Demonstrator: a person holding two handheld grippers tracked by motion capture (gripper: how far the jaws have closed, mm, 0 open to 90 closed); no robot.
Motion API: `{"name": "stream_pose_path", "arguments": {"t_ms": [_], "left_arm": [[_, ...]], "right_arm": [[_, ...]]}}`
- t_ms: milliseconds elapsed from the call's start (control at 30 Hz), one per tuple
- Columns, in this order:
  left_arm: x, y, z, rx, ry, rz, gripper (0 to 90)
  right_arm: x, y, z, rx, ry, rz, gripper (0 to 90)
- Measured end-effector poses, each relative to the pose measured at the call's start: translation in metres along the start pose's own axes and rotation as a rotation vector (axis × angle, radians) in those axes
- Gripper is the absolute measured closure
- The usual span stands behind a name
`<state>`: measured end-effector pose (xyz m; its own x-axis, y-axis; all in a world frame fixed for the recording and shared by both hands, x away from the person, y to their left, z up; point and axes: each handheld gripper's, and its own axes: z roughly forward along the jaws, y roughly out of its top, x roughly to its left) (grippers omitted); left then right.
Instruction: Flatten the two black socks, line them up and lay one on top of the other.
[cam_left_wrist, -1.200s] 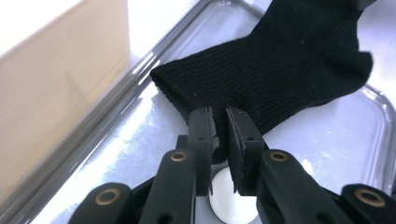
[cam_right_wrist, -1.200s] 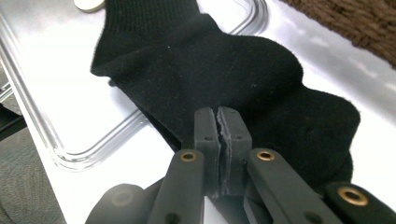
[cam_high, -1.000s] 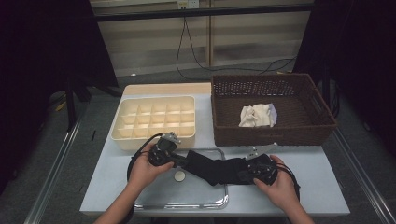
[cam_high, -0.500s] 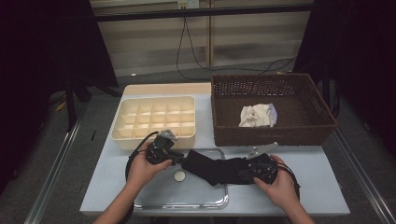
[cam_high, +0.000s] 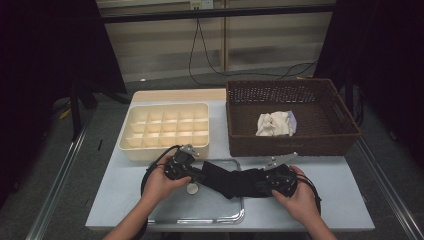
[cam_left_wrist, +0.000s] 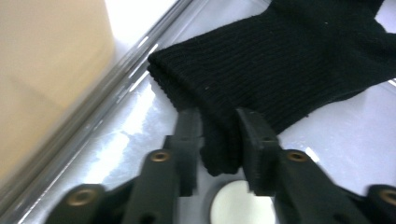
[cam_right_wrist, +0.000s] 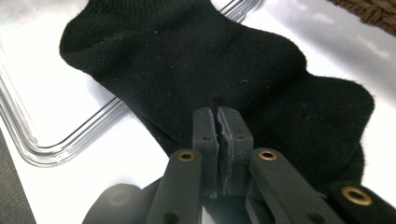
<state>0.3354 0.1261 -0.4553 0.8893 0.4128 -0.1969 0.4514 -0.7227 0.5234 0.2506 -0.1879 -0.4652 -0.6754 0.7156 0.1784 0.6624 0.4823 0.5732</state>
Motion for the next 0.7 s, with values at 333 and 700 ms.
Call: {"name": "stream_pose_path", "arguments": {"t_ms": [333, 700], "left_arm": [[0.000, 0.005, 0.000, -0.027, 0.081, 0.003, 79.0], [0.006, 0.003, -0.002, -0.021, 0.042, -0.026, 78.5]], "right_arm": [[-0.004, 0.002, 0.001, -0.029, -0.061, -0.013, 86.8], [-0.013, 0.007, -0.003, -0.049, -0.072, -0.005, 74.2]]}}
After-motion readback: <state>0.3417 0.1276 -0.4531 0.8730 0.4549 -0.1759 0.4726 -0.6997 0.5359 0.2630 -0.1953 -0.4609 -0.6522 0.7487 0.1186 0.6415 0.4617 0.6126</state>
